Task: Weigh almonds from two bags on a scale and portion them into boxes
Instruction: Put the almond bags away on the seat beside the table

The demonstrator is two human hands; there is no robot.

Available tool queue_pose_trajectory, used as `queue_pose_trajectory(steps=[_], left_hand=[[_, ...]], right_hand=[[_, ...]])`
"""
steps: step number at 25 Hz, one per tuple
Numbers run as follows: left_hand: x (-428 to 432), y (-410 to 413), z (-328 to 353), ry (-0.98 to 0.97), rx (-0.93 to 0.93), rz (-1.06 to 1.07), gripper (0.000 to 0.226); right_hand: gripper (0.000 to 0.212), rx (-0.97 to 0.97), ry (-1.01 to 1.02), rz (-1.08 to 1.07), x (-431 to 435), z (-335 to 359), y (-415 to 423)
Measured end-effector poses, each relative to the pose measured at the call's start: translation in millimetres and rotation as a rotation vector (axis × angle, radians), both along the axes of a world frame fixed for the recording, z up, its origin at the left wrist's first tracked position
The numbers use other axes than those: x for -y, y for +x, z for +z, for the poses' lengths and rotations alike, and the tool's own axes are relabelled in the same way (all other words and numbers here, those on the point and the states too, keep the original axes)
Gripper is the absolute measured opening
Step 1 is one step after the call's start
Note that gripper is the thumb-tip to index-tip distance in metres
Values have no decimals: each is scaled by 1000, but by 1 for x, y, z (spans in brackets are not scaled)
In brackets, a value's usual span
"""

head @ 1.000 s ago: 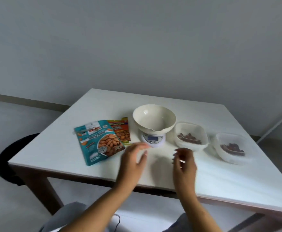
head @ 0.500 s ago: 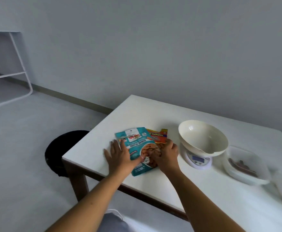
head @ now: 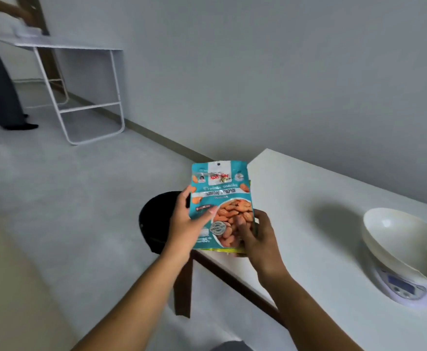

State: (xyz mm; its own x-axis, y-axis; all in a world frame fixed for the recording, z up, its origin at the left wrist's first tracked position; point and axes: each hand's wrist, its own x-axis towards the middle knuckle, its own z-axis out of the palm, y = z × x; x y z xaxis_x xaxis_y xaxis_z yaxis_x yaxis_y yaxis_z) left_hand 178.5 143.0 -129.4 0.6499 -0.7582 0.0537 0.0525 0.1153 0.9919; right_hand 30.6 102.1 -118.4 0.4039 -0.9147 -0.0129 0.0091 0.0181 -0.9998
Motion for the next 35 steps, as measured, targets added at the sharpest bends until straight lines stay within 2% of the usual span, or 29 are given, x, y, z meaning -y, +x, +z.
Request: queue_pose_trajectory(steps=[3,7,9,12,15,18,20,25,28,31,35], left_hand=[[-30,67,8,37,-70,108,58],[-53,152,-4,322,-123,169,57],[-53,186,-17,423,-170,115,51],[-40,212,-34,460,-331,78,32],[-19,222,-52,400,-499,39,10],[-1,222,-64,408,-553,13,9],[9,222,-73,446,-547,11,16],[22,212,-76,506,-457,-35,27],[26,192,-53,397,-419,-49,23],[27,150,-15,181,-359,-48,20],[30,66,13,99,-79,-187,20]], right_hand=[[24,70,136,209,-23,5,64],[26,280,445,349,-42,-14,146],[26,333,618,329,-45,-32,177],[28,408,819,194,-43,-53,203],[39,467,851,48,-33,-64,227],[52,352,853,6,-23,-69,236],[56,324,864,-26,-17,-74,237],[48,466,825,-60,-17,-66,240],[35,592,752,-50,-15,-41,223],[21,597,446,-148,-8,-19,176],[15,215,-142,-347,-1,-20,58]])
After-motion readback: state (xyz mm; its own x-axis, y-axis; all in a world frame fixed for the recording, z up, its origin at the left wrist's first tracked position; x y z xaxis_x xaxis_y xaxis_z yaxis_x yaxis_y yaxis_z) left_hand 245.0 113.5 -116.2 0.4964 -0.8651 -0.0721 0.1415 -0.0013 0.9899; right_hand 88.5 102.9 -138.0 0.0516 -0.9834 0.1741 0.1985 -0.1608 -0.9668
